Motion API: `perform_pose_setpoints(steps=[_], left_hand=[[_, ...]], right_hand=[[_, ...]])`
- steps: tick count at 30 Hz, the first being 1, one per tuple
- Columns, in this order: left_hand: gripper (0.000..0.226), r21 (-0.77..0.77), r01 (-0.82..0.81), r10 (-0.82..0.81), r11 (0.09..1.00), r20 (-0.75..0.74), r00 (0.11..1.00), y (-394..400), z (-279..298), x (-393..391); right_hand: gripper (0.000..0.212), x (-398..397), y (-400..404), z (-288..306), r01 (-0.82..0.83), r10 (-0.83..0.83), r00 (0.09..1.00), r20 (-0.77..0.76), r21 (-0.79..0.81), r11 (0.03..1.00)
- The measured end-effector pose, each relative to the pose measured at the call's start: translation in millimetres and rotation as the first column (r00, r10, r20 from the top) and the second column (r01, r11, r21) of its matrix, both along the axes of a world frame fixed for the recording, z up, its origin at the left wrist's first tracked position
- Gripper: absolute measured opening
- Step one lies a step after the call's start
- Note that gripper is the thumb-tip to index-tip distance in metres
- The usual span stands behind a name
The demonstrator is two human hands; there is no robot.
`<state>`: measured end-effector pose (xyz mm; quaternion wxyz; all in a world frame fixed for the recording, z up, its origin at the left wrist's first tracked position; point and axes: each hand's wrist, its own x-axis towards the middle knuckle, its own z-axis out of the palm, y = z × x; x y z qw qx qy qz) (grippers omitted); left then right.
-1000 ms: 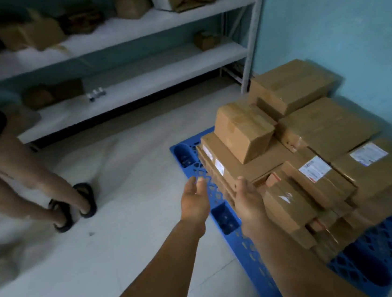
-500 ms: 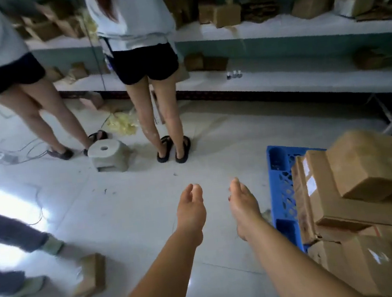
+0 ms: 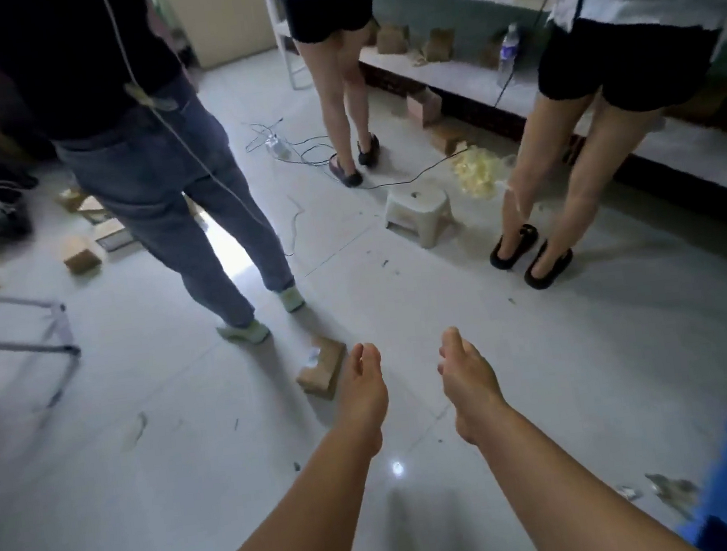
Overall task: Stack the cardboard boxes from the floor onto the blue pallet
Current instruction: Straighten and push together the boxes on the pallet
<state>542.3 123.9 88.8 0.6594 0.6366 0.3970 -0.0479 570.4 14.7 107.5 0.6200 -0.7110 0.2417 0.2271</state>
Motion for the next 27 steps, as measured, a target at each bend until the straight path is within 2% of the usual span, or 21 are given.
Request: perform_pose_setpoints(steps=[3,10,15,19,22,27], left_hand=[[0.041,0.016,-0.090,0.090,0.996,0.000,0.996,59,-9,-7],[0.048,-0.007,-0.206,0.205,0.979,-0.053,0.977,145,-38,-5],[0.050,-0.022,-0.249,0.242,0.968,-0.153,0.958,169,-71,20],[0.047,-0.023,-0.285,0.274,0.958,-0.218,0.937,180,-98,56],[0.047,-0.009,-0.330,0.316,0.944,-0.259,0.913,184,-121,84],[0.054,0.018,-0.395,0.377,0.918,-0.347,0.859,192,-171,129]], right_hand=[[0.054,2,51,-6,-0.038,0.038,0.999,-0.005,0.000,0.999],[0.054,27,125,-29,-0.081,0.082,0.994,-0.068,0.012,0.997],[0.053,62,143,-59,-0.095,0.095,0.988,-0.120,0.003,0.995],[0.039,106,150,-91,-0.138,0.131,0.977,-0.168,-0.035,0.990],[0.046,146,152,-119,-0.167,0.162,0.966,-0.199,-0.008,0.986],[0.038,205,152,-169,-0.225,0.214,0.949,-0.232,-0.019,0.974]])
